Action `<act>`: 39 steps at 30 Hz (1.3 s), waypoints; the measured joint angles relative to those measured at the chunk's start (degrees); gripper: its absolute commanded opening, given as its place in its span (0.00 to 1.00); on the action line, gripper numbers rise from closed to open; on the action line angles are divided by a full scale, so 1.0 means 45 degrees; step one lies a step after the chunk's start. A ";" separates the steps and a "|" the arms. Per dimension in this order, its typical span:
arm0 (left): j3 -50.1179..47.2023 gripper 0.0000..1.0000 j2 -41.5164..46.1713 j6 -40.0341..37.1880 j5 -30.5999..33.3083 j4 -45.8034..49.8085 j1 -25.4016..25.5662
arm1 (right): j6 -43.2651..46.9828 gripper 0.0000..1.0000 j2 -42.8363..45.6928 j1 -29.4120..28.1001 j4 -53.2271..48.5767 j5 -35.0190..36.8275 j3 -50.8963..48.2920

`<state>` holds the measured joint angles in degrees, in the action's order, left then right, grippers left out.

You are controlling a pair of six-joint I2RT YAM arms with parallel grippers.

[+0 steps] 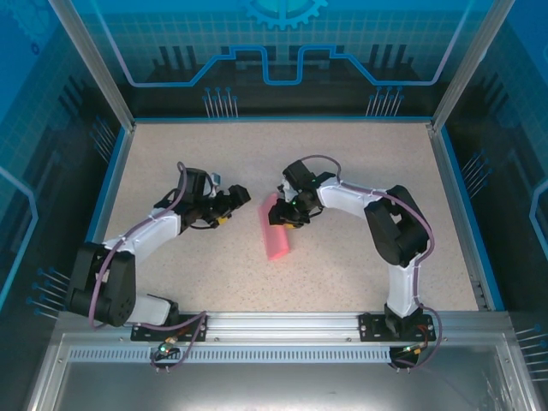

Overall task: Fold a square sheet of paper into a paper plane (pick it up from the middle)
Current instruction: Fold the square sheet of paper in half at the center of the table.

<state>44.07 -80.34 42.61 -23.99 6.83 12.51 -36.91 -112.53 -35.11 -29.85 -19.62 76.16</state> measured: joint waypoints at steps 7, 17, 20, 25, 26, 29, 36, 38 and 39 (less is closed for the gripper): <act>-0.0126 0.78 -0.0748 0.0568 -0.0423 -0.0607 0.0544 | 0.0534 0.57 0.0005 0.0005 -0.1054 0.1685 0.0015; -0.0107 0.66 -0.1739 0.1049 -0.0835 -0.1292 0.1413 | 0.0544 0.61 0.0005 0.0005 -0.1821 0.3031 0.0102; -0.0015 0.54 -0.2001 0.1190 -0.0908 -0.1375 0.1710 | 0.0549 0.60 0.0000 0.0005 -0.1967 0.3157 0.0160; 0.0204 0.38 -0.2516 0.1360 -0.0986 -0.1651 0.2001 | 0.0544 0.60 -0.0005 -0.0044 -0.2157 0.3478 0.0379; 0.0267 0.35 -0.2633 0.1413 -0.0991 -0.1690 0.2050 | 0.0539 0.60 -0.0039 -0.0073 -0.2215 0.3580 0.0427; 0.0457 0.27 -0.2958 0.1545 -0.1073 -0.1831 0.2205 | 0.0534 0.60 -0.0253 -0.0204 -0.2307 0.3813 0.0573; 0.0942 0.12 -0.3628 0.1564 -0.1122 -0.1982 0.2540 | 0.0539 0.61 -0.0636 -0.0520 -0.2565 0.4313 0.0874; 0.1035 0.09 -0.3803 0.1569 -0.1117 -0.1972 0.2574 | 0.0544 0.61 -0.0656 -0.0525 -0.2599 0.4323 0.0913; 0.1098 0.08 -0.3915 0.1564 -0.1112 -0.1972 0.2589 | 0.0544 0.62 -0.0665 -0.0525 -0.2603 0.4328 0.0913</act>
<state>49.01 -97.95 49.65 -28.99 -2.04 24.16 -34.46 -115.52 -37.47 -41.56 -0.14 80.27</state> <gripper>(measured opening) 0.096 0.610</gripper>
